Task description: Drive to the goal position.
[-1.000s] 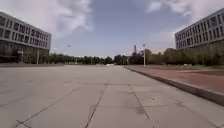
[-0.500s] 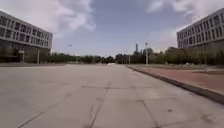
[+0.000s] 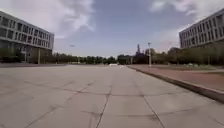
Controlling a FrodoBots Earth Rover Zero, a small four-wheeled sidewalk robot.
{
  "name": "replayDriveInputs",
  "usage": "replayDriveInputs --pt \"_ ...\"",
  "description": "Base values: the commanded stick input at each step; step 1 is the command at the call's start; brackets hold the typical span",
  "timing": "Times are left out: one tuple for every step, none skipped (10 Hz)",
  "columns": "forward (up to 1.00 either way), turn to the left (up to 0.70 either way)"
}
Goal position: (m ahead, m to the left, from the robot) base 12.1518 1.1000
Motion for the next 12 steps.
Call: replayDriveInputs --pt "1.0 0.0" --pt "1.0 0.0" --pt "1.0 0.0" --pt "1.0 0.0" --pt "1.0 0.0" --pt "1.0 0.0" --pt "1.0 0.0" --pt "1.0 0.0" --pt "1.0 -0.01" --pt "1.0 -0.22" --pt "1.0 -0.27" --pt "1.0 -0.27"
